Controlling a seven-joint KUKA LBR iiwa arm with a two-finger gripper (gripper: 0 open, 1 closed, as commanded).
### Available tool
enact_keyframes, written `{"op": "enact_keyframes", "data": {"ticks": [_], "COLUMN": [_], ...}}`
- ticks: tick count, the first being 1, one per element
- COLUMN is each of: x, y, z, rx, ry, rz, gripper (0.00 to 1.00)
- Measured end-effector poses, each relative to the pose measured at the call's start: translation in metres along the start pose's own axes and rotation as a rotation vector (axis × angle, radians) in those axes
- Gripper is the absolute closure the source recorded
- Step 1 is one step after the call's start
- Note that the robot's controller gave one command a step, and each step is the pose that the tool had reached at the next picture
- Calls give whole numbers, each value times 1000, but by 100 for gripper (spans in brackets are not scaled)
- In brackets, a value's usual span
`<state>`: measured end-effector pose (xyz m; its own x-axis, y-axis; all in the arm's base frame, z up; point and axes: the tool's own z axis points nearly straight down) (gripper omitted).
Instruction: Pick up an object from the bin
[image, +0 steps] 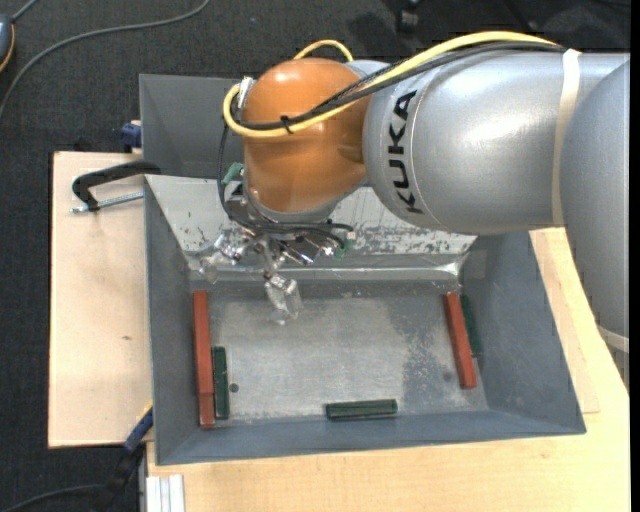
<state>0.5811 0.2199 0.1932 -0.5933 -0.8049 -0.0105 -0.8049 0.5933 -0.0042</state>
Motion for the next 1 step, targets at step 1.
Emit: {"op": "enact_keyframes", "data": {"ticks": [1], "x": [54], "y": [52], "z": [16], "rx": [-9], "ry": [9], "rz": [-600], "gripper": [0]}}
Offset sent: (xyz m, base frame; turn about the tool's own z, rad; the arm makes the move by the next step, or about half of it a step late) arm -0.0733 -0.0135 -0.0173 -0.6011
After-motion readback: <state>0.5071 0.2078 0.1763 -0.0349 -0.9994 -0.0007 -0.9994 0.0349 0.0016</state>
